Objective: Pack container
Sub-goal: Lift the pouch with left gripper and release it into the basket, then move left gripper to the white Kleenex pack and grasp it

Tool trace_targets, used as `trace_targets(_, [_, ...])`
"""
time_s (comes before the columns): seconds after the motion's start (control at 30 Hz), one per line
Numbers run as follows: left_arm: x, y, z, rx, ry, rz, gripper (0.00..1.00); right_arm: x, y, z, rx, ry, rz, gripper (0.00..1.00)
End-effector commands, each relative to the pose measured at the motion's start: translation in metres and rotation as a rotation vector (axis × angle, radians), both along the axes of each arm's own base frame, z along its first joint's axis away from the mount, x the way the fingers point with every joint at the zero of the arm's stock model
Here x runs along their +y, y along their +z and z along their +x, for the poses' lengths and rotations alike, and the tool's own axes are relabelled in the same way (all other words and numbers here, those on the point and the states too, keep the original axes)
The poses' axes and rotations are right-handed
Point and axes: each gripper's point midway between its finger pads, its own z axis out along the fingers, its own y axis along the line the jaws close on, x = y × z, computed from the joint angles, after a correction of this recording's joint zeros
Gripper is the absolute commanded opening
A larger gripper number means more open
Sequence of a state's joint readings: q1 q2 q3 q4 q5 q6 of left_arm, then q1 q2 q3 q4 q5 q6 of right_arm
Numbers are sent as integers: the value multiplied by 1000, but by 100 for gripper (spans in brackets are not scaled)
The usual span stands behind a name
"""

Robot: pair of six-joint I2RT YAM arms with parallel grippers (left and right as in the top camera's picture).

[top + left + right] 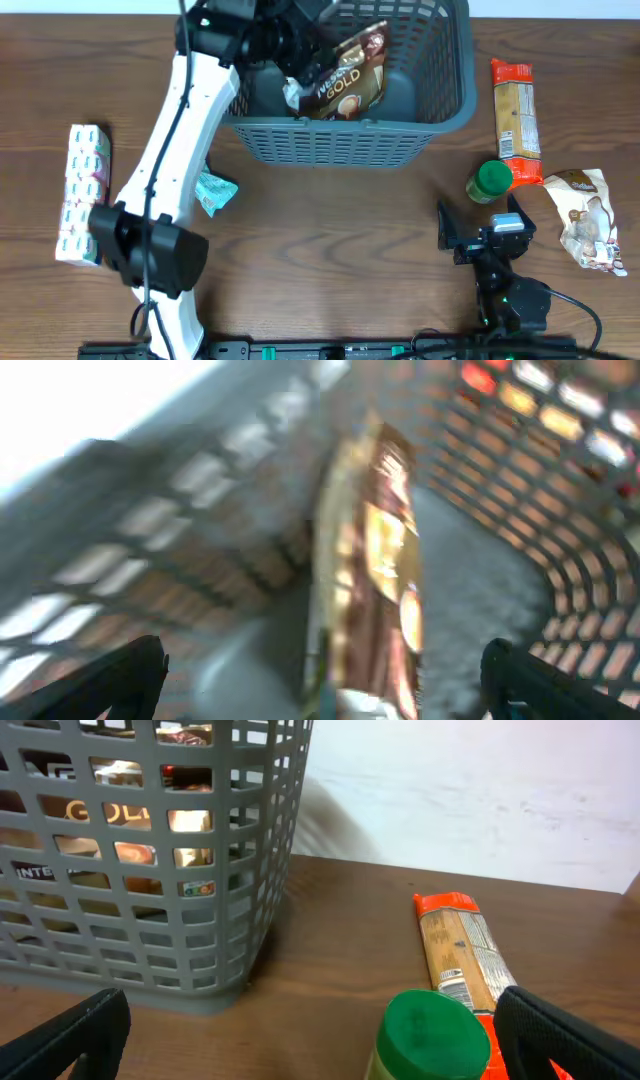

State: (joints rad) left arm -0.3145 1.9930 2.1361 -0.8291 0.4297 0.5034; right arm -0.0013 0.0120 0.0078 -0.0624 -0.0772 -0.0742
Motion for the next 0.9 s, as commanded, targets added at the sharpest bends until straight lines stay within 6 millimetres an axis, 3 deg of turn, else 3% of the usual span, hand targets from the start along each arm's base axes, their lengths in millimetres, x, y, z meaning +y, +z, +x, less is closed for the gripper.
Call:
trace_targets(0.0, [67, 98, 4, -196, 409, -2, 99, 4, 0, 0, -3, 15, -13, 99])
trace_targets(0.1, [123, 131, -7, -265, 673, 22, 98, 4, 0, 0, -3, 15, -13, 99])
trace_targets(0.2, [189, 149, -37, -276, 953, 52, 98, 4, 0, 0, -3, 15, -13, 99])
trace_targets(0.33, [259, 145, -91, -173, 1176, 90, 99, 4, 0, 0, -3, 15, -13, 99])
trace_targets(0.47, [316, 124, -142, -26, 1363, 140, 99, 4, 0, 0, -3, 15, -13, 99])
trace_targets(0.63, [359, 94, -178, 139, 1474, 244, 98, 4, 0, 0, -3, 15, -13, 99])
trace_targets(0.87, [375, 43, -181, 326, 1371, 268, 99, 4, 0, 0, -3, 15, -13, 99])
